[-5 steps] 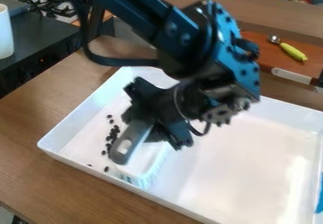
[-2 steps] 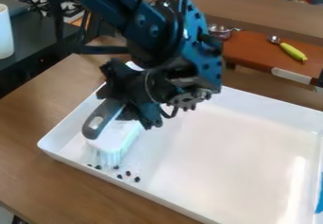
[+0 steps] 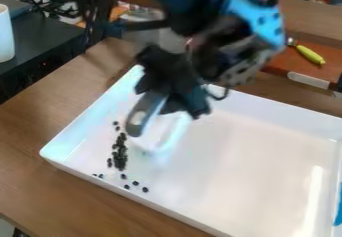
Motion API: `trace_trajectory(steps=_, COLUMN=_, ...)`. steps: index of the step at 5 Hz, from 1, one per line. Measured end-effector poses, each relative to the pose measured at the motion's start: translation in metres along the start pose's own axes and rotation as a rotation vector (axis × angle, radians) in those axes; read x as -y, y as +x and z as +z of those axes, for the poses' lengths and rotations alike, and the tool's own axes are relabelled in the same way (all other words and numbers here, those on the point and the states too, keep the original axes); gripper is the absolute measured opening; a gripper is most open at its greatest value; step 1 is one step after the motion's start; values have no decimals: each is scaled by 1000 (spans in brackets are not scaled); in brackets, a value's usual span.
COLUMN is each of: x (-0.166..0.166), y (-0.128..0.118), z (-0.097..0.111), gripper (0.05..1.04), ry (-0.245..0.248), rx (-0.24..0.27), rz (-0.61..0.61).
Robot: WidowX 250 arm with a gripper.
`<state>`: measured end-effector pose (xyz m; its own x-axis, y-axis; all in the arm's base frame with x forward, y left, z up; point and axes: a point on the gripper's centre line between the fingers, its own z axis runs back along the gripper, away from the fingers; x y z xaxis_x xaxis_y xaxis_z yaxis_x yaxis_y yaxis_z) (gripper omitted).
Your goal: Sweep into pile
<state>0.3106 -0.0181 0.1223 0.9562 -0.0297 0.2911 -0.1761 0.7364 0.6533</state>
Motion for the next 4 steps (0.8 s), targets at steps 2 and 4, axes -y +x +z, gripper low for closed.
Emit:
trace_trajectory(steps=2, x=53, y=15, z=43, gripper=494, ry=-171, rx=-59, rz=16)
trace_trajectory(steps=4, x=69, y=-16, z=25, gripper=494, ry=-110, rx=-22, rz=-81)
